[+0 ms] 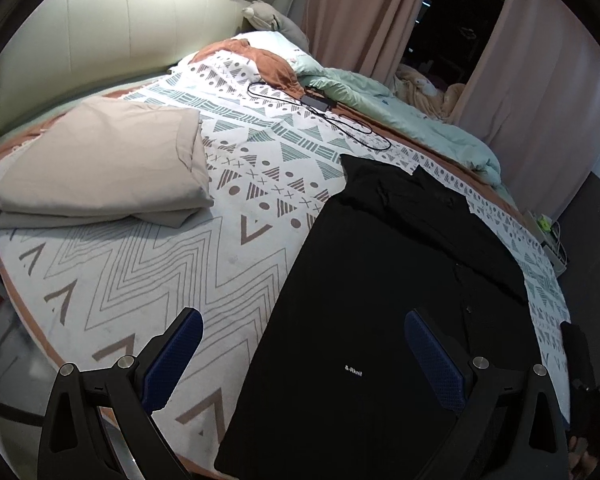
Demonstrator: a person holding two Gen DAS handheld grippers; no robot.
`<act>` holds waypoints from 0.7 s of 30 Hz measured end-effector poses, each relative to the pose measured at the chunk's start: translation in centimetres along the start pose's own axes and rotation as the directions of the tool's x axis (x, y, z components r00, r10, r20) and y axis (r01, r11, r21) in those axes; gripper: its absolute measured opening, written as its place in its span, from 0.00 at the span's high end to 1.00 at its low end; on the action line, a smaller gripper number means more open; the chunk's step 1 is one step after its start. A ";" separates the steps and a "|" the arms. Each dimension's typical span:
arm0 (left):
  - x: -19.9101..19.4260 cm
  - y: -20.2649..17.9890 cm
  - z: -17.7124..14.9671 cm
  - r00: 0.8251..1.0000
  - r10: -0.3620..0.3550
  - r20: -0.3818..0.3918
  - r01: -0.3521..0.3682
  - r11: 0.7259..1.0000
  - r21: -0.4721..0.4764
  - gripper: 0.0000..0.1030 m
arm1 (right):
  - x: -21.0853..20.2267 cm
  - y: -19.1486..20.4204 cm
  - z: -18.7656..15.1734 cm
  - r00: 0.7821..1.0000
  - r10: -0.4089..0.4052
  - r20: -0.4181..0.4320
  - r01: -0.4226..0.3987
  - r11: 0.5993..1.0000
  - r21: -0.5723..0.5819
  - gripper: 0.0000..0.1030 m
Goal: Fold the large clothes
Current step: 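Close the left gripper on the shirt edge while the right gripper grasps it too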
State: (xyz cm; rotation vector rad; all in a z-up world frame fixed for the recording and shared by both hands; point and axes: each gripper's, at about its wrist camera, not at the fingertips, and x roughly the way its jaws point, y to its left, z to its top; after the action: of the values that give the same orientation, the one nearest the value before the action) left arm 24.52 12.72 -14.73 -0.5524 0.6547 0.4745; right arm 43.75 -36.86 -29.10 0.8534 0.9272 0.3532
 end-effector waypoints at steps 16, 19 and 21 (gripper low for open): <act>-5.6 2.8 -6.1 0.980 -0.196 -0.016 0.190 0.967 -0.170 0.02 | -5.5 -4.0 -7.8 0.989 0.130 -0.067 -0.125 0.990 0.070 0.19; -6.2 3.8 -7.2 0.978 -0.206 -0.013 0.200 0.963 -0.183 0.02 | -6.1 -4.3 -8.3 0.992 0.112 -0.059 -0.109 0.992 0.057 0.19; -6.1 5.0 -7.5 0.972 -0.235 -0.024 0.223 0.946 -0.236 0.02 | -6.6 -4.4 -8.4 0.992 0.110 -0.053 -0.108 0.993 0.042 0.19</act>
State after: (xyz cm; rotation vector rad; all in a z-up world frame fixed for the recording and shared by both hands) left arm 14.17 10.50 -17.24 -0.8548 0.5787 0.3192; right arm 32.81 -39.50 -31.44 0.9366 0.9438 0.4563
